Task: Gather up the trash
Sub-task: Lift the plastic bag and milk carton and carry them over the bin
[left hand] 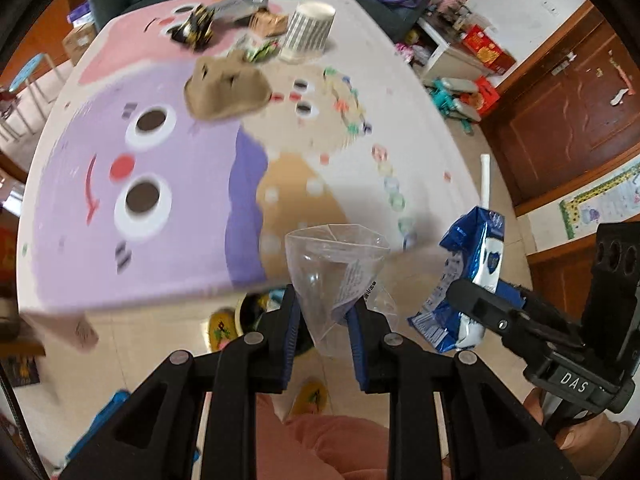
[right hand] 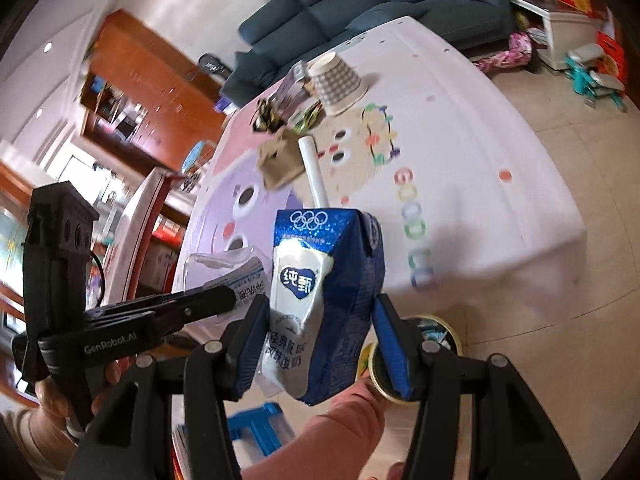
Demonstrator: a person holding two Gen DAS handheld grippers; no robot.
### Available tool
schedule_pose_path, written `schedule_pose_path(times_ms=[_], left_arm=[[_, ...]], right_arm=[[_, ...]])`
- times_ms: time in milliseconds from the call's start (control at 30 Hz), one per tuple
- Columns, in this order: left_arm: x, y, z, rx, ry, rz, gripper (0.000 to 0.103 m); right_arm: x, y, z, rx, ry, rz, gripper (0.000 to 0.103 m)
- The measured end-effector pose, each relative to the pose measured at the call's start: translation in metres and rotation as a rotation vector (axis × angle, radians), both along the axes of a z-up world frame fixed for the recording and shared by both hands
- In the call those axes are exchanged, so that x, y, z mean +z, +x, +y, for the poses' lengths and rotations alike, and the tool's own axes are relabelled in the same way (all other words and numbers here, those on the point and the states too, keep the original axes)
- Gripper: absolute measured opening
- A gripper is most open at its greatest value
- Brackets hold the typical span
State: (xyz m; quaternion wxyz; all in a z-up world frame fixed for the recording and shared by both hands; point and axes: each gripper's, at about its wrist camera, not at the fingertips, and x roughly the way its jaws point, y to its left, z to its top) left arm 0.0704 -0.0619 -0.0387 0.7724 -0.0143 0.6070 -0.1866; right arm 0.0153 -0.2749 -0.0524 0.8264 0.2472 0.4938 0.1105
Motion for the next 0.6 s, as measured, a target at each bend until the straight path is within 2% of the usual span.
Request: schedule_pose_path(times_ms=[167, 333, 433, 600], left_arm=[[-0.017, -0.034, -0.001, -0.013, 0.067, 0.015, 0.021], [-0.057, -0.051, -0.002, -0.014, 0.098, 0.067, 0.021], [-0.098, -0.059, -0.003, -0.015, 0.104, 0.103, 0.021], [-0.169, -0.058, -0.005, -0.015, 0.145, 0.082, 0.021]], right_arm=[[-0.024, -0.025, 0.003, 0.011, 0.006, 0.019, 0.053], [-0.064, -0.041, 0.011, 0.018, -0.010, 0.040, 0.053], [-0.104, -0.046, 0.020, 0.031, -0.039, 0.052, 0.053], [-0.188, -0.042, 0.035, 0.053, -0.096, 0.117, 0.053]])
